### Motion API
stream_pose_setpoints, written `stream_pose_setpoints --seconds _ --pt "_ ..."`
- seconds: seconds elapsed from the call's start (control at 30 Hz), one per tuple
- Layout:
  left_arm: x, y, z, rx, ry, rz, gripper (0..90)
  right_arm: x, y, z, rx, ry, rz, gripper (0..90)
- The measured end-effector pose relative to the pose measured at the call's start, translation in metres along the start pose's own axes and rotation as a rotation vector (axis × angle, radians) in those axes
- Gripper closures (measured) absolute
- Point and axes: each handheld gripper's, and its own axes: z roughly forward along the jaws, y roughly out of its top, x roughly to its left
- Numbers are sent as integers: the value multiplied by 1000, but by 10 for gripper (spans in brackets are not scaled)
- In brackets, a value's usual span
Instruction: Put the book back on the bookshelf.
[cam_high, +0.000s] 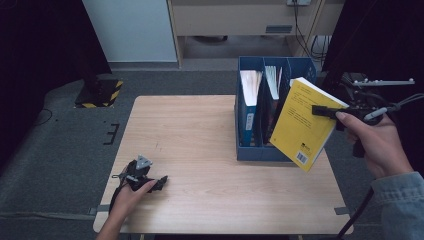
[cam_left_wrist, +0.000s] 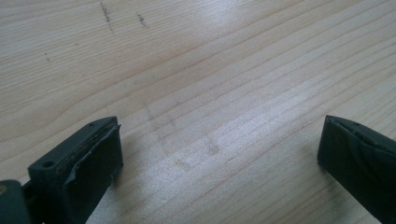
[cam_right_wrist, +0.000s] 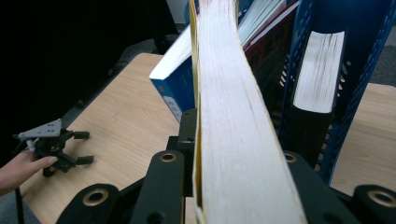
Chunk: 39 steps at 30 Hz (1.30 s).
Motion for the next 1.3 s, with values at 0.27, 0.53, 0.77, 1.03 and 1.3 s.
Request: stream_pose_setpoints --seconds 0.27,0.53,0.77,1.03,1.3 --pt "0 0 0 0 0 0 0 -5 4 17 29 -42 19 746" --pt "-1 0 0 -7 -2 -7 0 -5 6 24 40 -71 27 746" --pt "-1 0 0 -6 -2 -6 0 -10 12 31 41 -117 24 746" --pt "-1 0 0 -7 -2 -2 0 -11 16 40 41 -143 29 746" --pt "-1 0 0 -7 -2 -2 0 -14 18 46 60 -172 40 746"
